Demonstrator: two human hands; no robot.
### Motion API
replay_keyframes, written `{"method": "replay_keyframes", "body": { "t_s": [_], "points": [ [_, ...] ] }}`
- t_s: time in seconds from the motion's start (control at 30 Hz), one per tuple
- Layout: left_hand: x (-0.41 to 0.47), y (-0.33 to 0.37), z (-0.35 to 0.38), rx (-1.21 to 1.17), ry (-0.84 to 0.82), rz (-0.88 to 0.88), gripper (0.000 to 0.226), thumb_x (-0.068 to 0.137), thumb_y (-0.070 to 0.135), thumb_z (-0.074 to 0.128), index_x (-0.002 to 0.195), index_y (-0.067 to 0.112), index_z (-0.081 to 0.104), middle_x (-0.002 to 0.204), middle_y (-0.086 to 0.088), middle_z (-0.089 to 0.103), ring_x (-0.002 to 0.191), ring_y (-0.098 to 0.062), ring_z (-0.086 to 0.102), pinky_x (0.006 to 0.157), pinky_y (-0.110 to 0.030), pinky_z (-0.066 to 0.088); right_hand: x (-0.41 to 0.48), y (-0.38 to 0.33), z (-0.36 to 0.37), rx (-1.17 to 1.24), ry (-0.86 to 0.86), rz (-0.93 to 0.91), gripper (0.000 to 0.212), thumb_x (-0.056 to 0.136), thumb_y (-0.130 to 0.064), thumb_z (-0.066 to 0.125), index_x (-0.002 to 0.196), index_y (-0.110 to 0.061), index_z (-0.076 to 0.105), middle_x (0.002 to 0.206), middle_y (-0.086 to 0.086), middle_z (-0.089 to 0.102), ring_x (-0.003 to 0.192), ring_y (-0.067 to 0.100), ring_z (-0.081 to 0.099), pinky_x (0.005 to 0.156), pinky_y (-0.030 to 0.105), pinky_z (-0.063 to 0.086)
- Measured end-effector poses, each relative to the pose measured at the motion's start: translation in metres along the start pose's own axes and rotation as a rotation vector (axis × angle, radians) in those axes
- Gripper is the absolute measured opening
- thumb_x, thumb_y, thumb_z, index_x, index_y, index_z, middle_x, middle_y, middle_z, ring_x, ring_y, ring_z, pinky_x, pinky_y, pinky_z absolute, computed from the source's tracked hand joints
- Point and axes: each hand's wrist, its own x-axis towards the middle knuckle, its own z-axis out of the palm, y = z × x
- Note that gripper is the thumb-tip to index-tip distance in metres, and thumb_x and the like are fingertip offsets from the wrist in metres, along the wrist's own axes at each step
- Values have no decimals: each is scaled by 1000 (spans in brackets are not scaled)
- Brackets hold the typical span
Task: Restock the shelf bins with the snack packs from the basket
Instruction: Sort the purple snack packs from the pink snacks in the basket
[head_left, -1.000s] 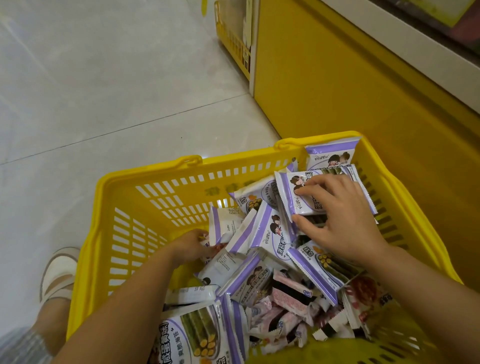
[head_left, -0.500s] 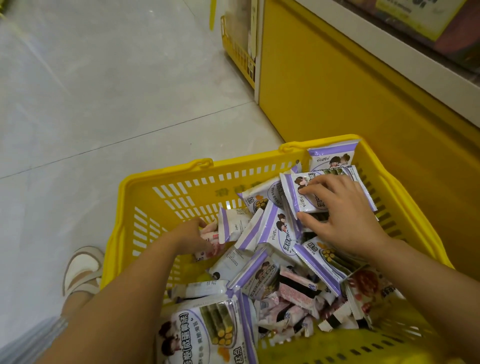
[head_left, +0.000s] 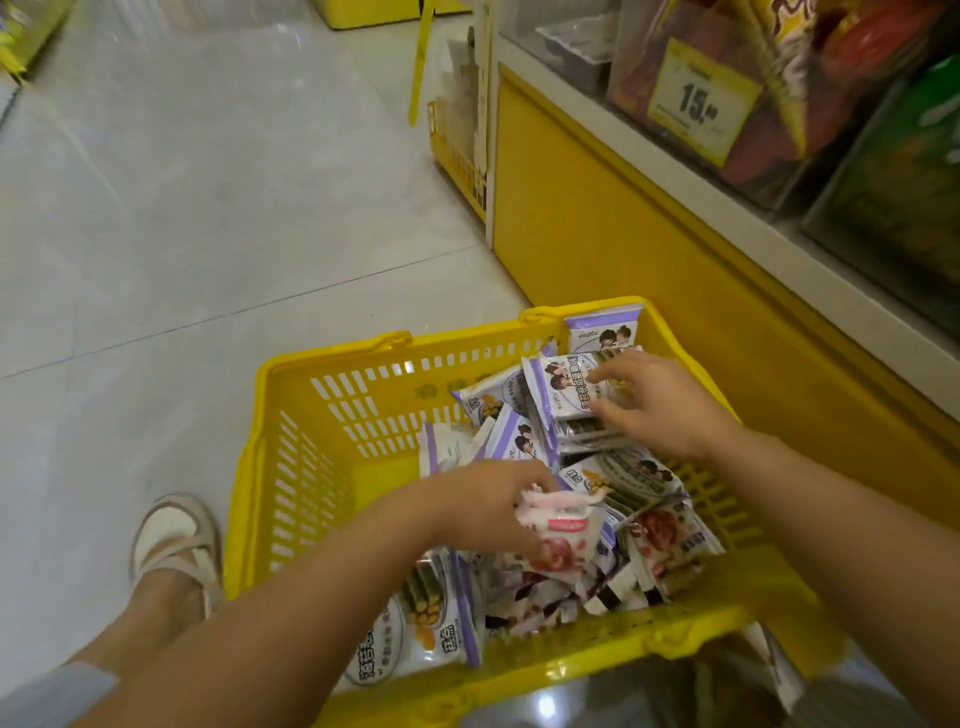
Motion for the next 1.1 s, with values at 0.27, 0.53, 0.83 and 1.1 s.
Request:
{"method": "replay_keyframes", "body": {
  "t_s": [0.27,0.53,0.83,1.1],
  "points": [
    [17,-41,14,-121,171,-99,21,92,35,61,112,28,59,114,7,63,98,-10,61,79,-23,49,6,6,15,-32,-72,9,43,93,-27,57,136,-24,48,138,1,48,128,19,41,103,35,36],
    [51,-60,3,-384,476,-264,50,92,42,59,136,24,43,122,4,53,103,-16,59,76,-28,49,18,25,31,-432,-237,-99,100,75,-46,69,150,-36,4,158,0,8,144,23,8,117,46,7],
    [73,-47,13,-431,498,-304,63,88,43,65,139,23,34,143,-3,45,120,-17,48,85,-26,39,9,28,50,-569,-58,-135,101,66,-37,78,149,-28,21,148,13,36,134,33,36,114,54,16],
    [74,-37,14,-192,695,-246,51,93,28,60,141,25,41,144,0,41,130,-17,42,103,-29,37,14,28,42,-545,-57,-177,77,66,-35,76,136,-26,46,130,4,54,118,28,51,101,44,38]
  ]
}}
